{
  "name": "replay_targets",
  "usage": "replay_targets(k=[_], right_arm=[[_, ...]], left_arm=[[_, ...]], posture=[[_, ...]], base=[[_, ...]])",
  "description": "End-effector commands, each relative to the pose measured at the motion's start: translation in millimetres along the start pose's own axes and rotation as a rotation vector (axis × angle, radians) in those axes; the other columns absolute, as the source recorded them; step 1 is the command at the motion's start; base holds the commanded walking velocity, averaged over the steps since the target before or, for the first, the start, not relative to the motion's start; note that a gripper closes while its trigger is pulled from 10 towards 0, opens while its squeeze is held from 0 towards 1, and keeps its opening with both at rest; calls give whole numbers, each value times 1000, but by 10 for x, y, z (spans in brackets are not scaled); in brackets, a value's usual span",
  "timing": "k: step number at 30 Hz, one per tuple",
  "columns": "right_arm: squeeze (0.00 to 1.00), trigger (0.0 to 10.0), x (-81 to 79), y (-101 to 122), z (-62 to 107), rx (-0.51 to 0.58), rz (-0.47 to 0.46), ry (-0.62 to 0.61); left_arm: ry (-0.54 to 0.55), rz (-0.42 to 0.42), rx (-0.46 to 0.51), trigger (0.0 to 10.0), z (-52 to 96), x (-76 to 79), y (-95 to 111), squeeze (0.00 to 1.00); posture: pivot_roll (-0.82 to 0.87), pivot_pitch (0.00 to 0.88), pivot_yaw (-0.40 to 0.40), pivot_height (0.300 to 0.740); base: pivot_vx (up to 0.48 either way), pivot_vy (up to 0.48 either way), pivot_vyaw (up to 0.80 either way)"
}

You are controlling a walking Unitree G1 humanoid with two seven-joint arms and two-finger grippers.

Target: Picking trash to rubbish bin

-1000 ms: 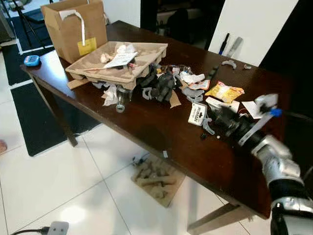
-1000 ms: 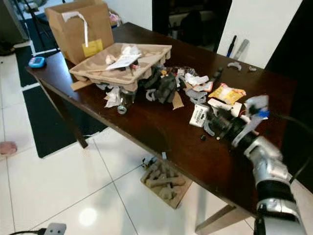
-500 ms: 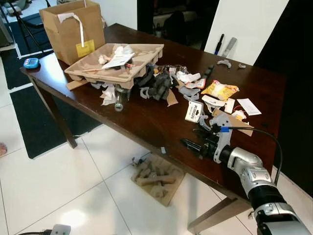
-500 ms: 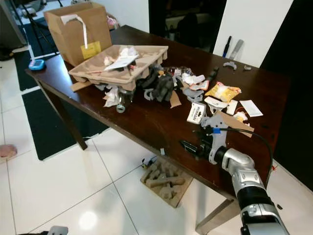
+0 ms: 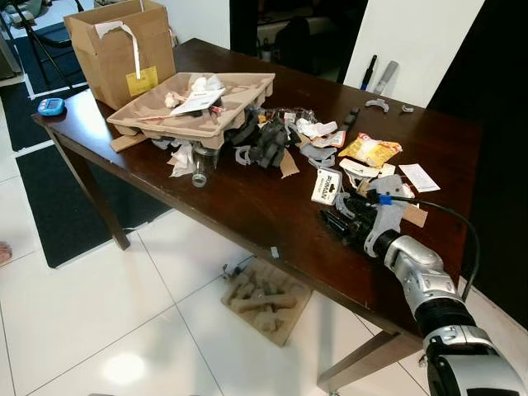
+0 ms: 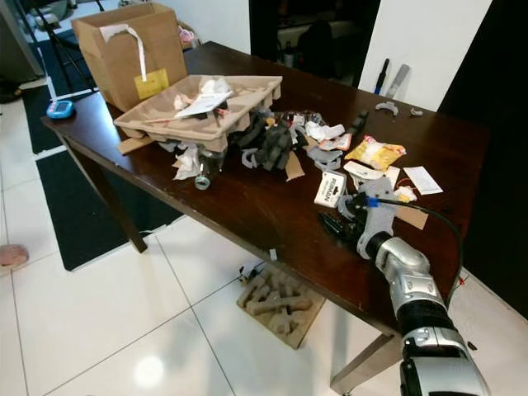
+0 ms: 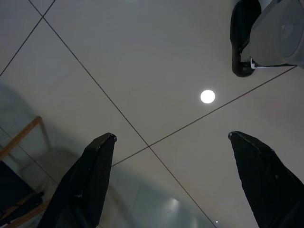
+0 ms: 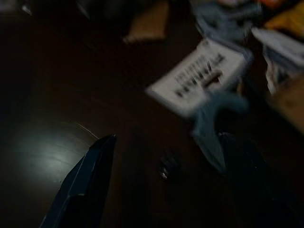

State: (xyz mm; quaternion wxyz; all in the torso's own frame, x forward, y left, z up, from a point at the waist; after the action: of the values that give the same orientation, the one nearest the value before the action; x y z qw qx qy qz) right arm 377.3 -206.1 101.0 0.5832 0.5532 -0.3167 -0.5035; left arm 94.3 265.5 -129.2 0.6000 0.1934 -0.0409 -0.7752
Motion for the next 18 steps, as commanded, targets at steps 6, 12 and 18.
replay_targets(k=[6,12,18], right_arm=[[0,10000,-44,-178,-30,-65,-21,-20],[0,1686,26,-268,-35,-104,-34,-103],[0,0,-30,-292,-63,-100,-46,-91]], left_arm=[[-18,-9,-40,10000,9,94,-111,0],[-23,-13,-52,10000,12,128,-142,0],[-22,-15,-53,10000,13,128,-145,0]], posture=[[104,119,-14,740],[99,112,-20,740],[99,108,-21,740]], base=[[0,0,0],[0,0,0],[0,0,0]])
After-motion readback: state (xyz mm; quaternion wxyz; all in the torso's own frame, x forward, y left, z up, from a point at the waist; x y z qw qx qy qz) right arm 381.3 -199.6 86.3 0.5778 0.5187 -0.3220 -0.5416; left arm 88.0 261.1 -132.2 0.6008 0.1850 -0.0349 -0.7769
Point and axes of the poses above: a point about 5 cm out from each wrist's last joint towards the gripper, its own z axis pointing back from the gripper into the wrist, its own y axis along the axis of the wrist's last joint, x = y × z, the point moved 3 cm from there along -z, pointing out of the wrist towards the gripper, and after that the axes turned 12 degrees about -z, right-handed, at the moved point
